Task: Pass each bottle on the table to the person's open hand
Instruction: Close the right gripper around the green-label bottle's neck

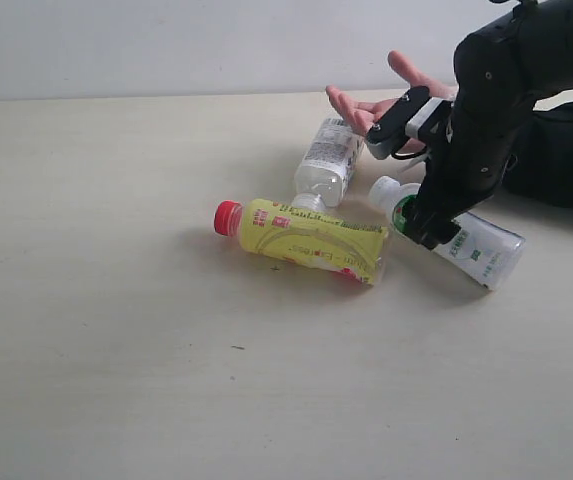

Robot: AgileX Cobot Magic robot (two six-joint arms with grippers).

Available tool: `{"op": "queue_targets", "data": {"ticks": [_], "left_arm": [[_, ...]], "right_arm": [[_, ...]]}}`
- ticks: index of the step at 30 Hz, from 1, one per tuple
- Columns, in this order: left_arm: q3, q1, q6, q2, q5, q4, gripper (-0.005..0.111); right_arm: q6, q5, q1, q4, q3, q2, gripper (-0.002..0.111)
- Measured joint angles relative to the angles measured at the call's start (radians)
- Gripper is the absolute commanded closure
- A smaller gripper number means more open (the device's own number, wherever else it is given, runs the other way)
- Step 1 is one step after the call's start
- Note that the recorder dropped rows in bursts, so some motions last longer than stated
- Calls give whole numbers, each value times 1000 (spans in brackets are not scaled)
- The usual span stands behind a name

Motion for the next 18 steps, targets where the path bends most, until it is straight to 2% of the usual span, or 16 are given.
{"op": "queue_targets", "data": {"ticks": [18], "left_arm": [[0,0,0,0,0,0,107]], "right_arm": [[2,-8,0,-15,0,32,30]]}}
